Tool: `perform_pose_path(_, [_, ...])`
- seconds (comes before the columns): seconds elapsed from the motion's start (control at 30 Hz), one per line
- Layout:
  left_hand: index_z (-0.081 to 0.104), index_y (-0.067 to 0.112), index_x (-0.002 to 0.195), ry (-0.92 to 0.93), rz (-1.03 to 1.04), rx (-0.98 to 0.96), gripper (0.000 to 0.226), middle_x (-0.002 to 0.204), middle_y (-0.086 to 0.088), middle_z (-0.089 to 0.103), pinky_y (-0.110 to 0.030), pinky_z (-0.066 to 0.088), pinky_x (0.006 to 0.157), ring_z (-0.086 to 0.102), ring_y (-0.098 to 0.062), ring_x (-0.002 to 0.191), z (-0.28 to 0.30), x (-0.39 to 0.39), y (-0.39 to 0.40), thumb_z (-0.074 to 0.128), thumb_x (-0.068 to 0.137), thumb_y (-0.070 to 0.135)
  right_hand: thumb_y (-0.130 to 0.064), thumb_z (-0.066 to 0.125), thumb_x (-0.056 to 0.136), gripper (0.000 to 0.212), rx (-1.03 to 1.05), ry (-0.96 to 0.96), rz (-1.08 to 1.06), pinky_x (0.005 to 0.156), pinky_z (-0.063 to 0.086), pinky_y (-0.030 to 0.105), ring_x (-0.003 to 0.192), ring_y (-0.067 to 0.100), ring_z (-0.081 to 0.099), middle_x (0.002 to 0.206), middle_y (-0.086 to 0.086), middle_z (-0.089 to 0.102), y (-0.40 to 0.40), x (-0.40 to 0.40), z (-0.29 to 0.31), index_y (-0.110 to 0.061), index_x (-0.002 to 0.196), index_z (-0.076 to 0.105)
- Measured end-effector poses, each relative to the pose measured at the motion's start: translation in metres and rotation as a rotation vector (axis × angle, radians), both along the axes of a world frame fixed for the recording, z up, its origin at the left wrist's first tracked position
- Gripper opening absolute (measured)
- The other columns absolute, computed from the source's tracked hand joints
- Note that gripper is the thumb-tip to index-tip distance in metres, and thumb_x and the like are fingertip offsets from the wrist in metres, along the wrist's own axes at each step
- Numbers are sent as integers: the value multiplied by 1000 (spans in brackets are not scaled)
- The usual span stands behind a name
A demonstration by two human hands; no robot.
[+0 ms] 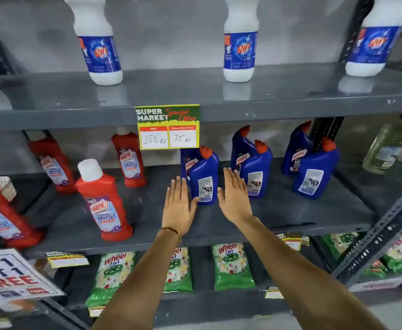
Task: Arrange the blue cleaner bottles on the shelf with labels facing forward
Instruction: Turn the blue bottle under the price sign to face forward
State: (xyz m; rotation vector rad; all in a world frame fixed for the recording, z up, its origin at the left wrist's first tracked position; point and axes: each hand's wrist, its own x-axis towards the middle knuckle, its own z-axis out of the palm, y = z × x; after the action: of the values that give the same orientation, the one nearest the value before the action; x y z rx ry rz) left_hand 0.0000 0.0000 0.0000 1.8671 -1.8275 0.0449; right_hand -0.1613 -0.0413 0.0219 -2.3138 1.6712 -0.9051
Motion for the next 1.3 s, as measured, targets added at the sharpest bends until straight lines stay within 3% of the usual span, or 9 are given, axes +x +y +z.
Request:
perform_pose_path(0.2, [7, 10, 145, 147, 17, 214, 72, 156, -12, 13, -37, 14, 117, 14, -26, 143, -5, 5, -42, 41, 91, 44, -28, 59, 87, 67, 304, -178, 124, 104, 41, 43, 130, 31, 43, 143, 14, 43, -53, 1, -5, -11, 142, 25])
perform_pose_path(0.33, [23, 17, 140, 450, 12, 280, 78, 145, -11, 39, -41, 41, 100, 43, -31, 128, -6, 7, -63, 68, 77, 30, -17, 72, 77, 61, 485, -290, 234, 93, 45, 33, 118, 27, 56, 131, 12, 57, -79, 1, -14, -10, 129, 42])
perform_pose_path(0.47, [45, 12, 122, 673, 0, 294, 71, 126, -11, 58, -37, 47, 93, 54, -27, 115, -11, 6, -76, 81, 62, 11, -7, 74, 73, 58, 590, -394, 258, 99, 48, 43, 114, 28, 59, 127, 15, 61, -88, 6, -23, -6, 125, 47])
perform_pose_path(0.6, [47, 8, 119, 794, -14, 315, 70, 119, -15, 62, -42, 50, 93, 60, -28, 107, -14, 6, -85, 80, 58, -1, -1, 75, 70, 58, 620, -487, 268, 97, 49, 46, 111, 31, 61, 123, 18, 63, -94, 6, -26, -5, 122, 51])
perform_pose_path(0.8, [56, 8, 112, 792, -47, 291, 65, 113, -13, 67, -31, 53, 82, 63, -21, 94, -11, 15, -92, 84, 54, 5, 7, 73, 69, 58, 706, -557, 332, 93, 51, 42, 111, 33, 61, 124, 21, 61, -99, 4, -20, -1, 122, 51])
perform_pose_path(0.97, [59, 12, 102, 899, -46, 231, 57, 107, -13, 69, -40, 57, 81, 67, -24, 92, -13, 19, -80, 85, 52, 5, 9, 72, 69, 57, 758, -615, 346, 87, 51, 34, 103, 23, 62, 123, 19, 62, -96, 5, -15, -4, 121, 53])
perform_pose_path(1.1, [60, 13, 94, 937, 18, 147, 48, 100, -12, 71, -38, 58, 74, 68, -23, 85, -16, 12, -73, 86, 54, 11, 4, 76, 66, 56, 746, -664, 297, 84, 50, 29, 102, 20, 63, 120, 14, 64, -91, 9, -13, -6, 117, 54])
perform_pose_path(1.23, [57, 13, 95, 759, 95, 28, 41, 95, -7, 69, -33, 52, 66, 64, -23, 82, -12, -1, -73, 79, 61, 19, -17, 85, 59, 57, 694, -705, 262, 65, 50, 8, 86, -5, 63, 98, -13, 66, -77, 25, -11, -25, 107, 54])
perform_pose_path(1.3, [53, 14, 91, 628, 96, 6, 37, 93, -7, 65, -31, 47, 61, 62, -26, 79, -9, -8, -71, 75, 63, 22, -25, 87, 55, 61, 660, -762, 236, 58, 49, 6, 84, -8, 61, 94, -19, 64, -72, 36, -10, -27, 105, 53])
